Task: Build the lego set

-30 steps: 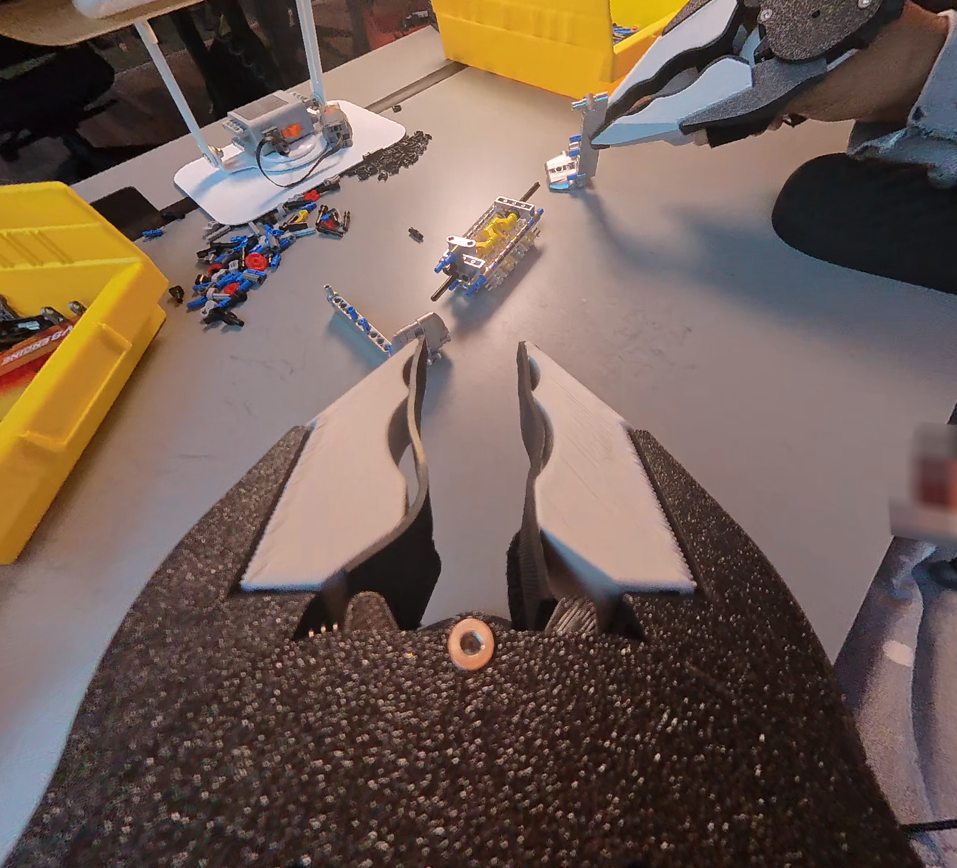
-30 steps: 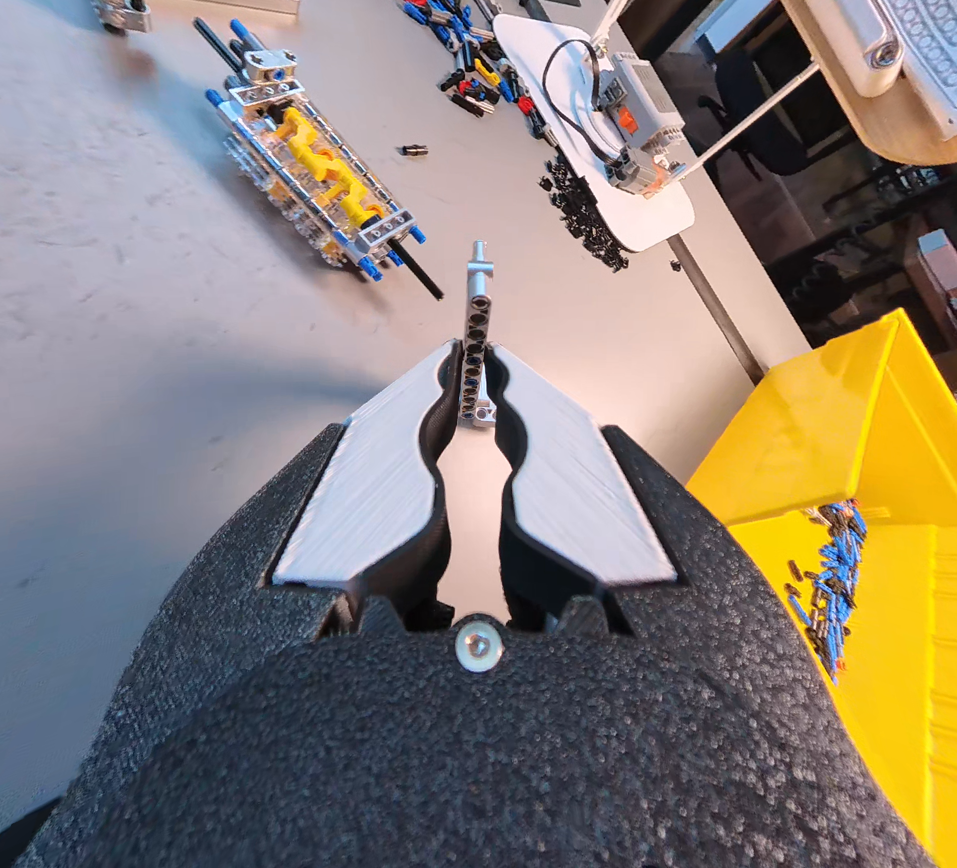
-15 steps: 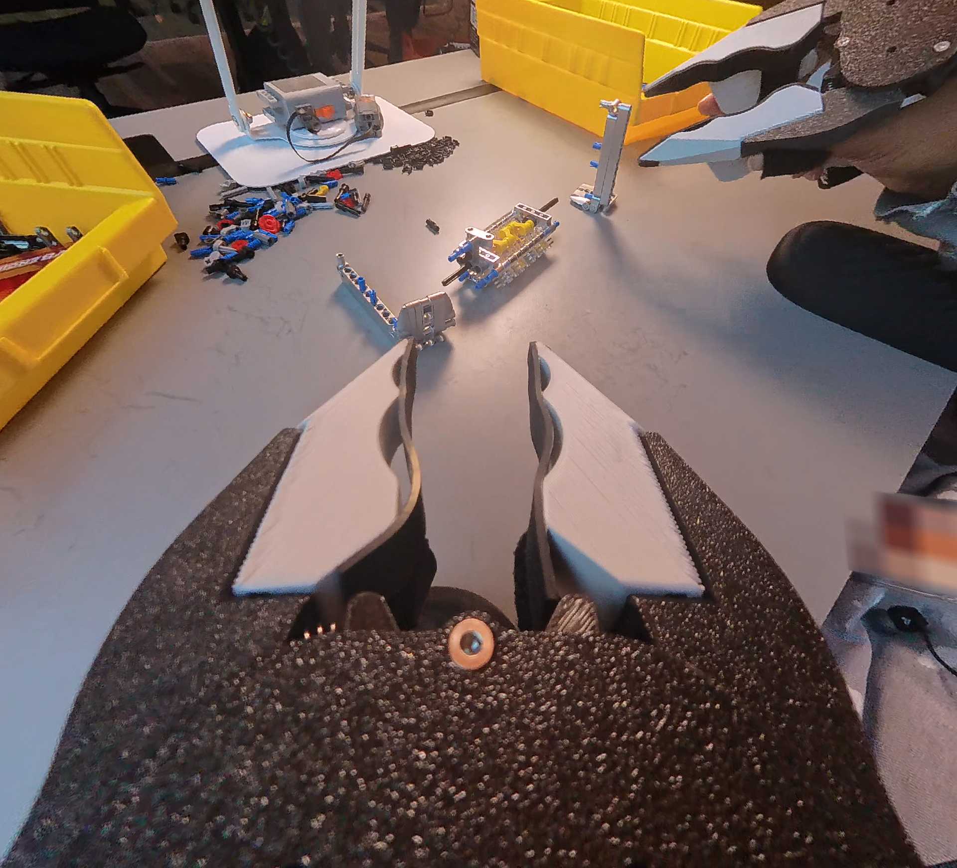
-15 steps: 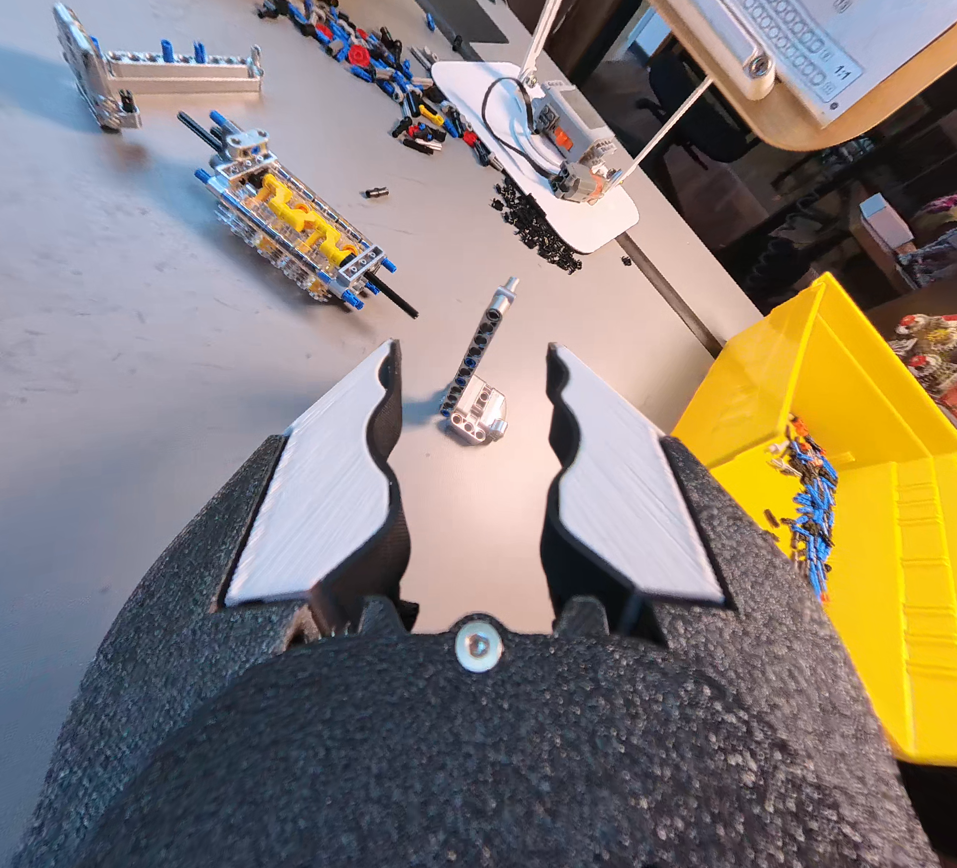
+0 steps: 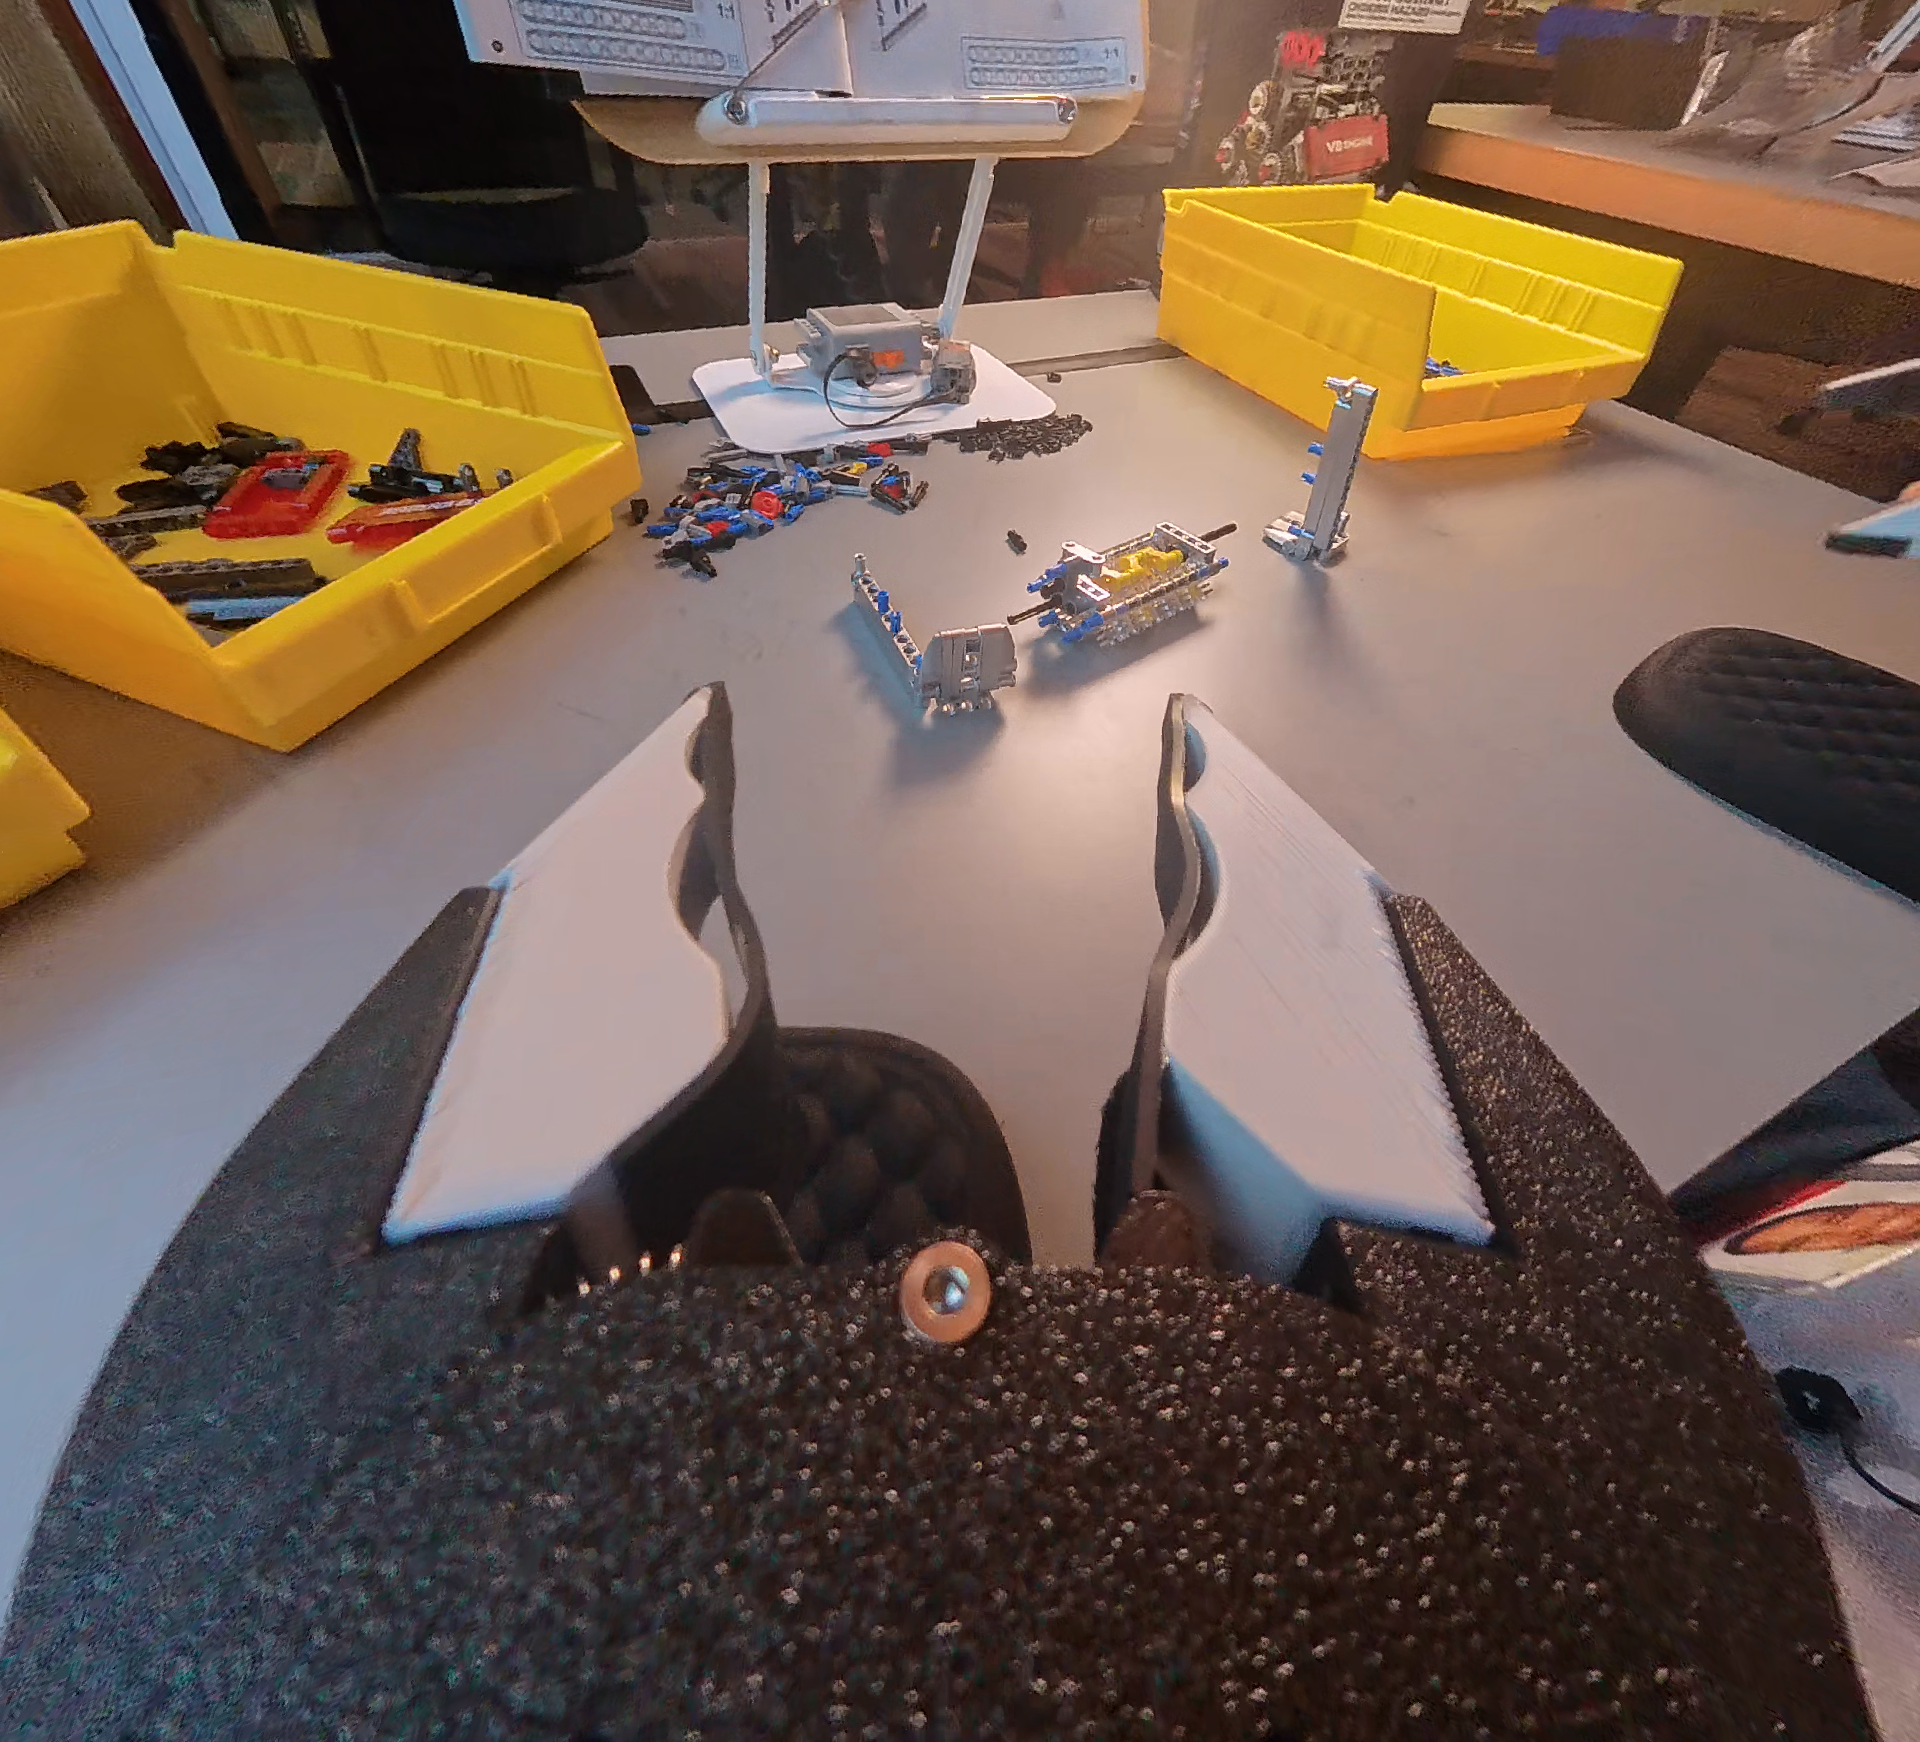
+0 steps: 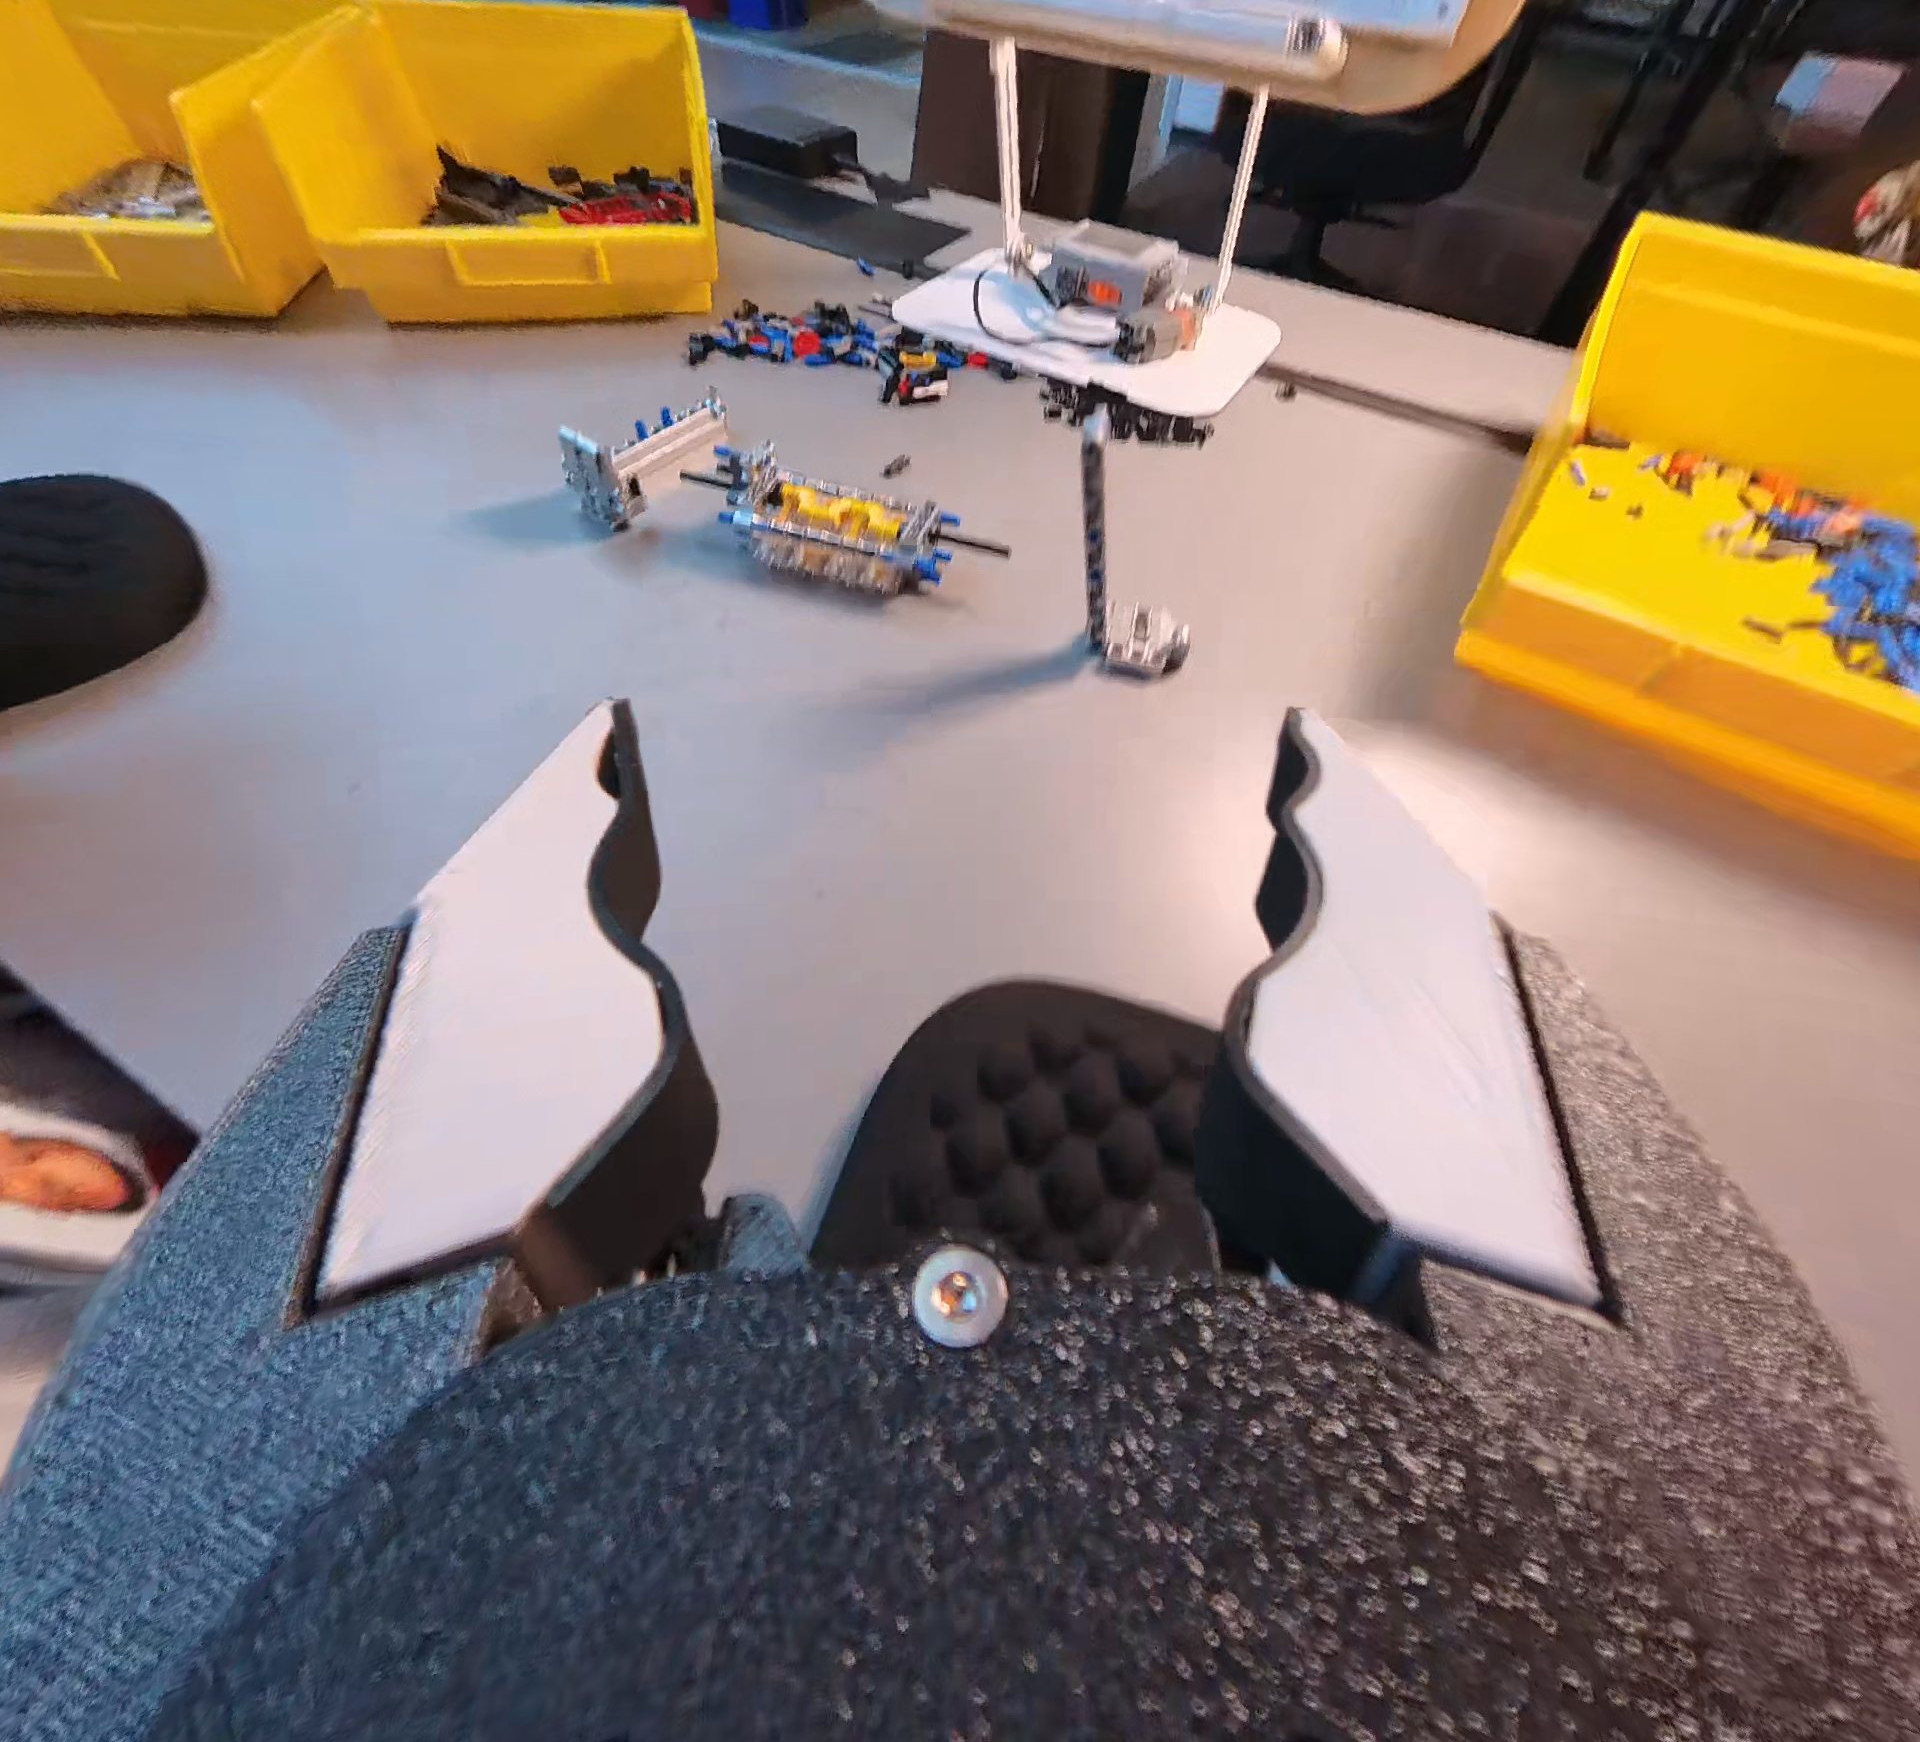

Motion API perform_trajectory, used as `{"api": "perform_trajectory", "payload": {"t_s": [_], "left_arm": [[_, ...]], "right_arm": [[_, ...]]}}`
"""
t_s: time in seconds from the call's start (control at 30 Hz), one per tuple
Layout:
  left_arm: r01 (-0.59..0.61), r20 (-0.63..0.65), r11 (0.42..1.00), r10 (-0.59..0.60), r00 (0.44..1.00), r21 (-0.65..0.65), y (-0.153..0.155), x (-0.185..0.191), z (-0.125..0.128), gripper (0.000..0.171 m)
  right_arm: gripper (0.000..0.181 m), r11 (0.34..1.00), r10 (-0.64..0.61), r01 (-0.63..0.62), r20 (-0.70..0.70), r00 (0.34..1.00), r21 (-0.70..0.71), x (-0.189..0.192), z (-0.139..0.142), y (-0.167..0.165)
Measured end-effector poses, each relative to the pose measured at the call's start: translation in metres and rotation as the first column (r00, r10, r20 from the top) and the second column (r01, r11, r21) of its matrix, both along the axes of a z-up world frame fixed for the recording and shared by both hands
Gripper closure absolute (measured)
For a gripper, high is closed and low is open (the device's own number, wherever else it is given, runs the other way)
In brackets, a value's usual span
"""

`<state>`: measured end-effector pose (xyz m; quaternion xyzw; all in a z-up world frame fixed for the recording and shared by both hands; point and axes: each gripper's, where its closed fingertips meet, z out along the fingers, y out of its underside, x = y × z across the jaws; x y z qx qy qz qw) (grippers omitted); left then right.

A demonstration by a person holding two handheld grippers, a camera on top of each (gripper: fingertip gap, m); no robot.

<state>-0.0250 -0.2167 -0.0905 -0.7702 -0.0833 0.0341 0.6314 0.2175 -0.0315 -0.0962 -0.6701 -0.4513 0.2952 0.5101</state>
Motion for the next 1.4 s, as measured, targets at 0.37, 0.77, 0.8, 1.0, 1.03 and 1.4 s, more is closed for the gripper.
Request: {"api": "perform_trajectory", "payload": {"t_s": [0.37, 0.77, 0.8, 1.0, 1.03, 1.4], "left_arm": [[0.009, 0.025, 0.997, -0.008, 1.000, -0.071, -0.015, 0.035, -0.024, 0.078], [0.130, 0.077, 0.988, -0.124, 0.989, -0.085, 0.025, 0.056, -0.033, 0.078], [0.130, 0.078, 0.988, -0.124, 0.989, -0.086, 0.025, 0.056, -0.034, 0.079], [0.114, 0.106, 0.990, -0.105, 0.989, -0.084, 0.024, 0.055, -0.044, 0.081], [0.107, 0.104, 0.991, -0.098, 0.990, -0.081, 0.023, 0.055, -0.044, 0.081], [0.024, 0.046, 0.993, -0.019, 0.999, -0.116, 0.019, 0.052, -0.044, 0.084]], "right_arm": [[0.059, 0.998, 0.001, 0.000, 0.021, 1.000, -0.056, 0.002, -0.026, -0.036], [0.060, 0.996, -0.050, 0.054, 0.057, 0.997, -0.072, 0.013, -0.044, -0.049], [0.060, 0.996, -0.044, 0.048, 0.062, 0.997, -0.075, 0.011, -0.045, -0.050], [0.061, 0.997, -0.020, 0.025, 0.063, 0.998, -0.077, 0.001, -0.046, -0.054], [0.061, 0.997, -0.015, 0.020, 0.067, 0.998, -0.075, -0.001, -0.046, -0.055], [0.070, 0.997, 0.074, -0.075, 0.066, 0.995, 0.019, -0.027, -0.032, -0.066]]}}
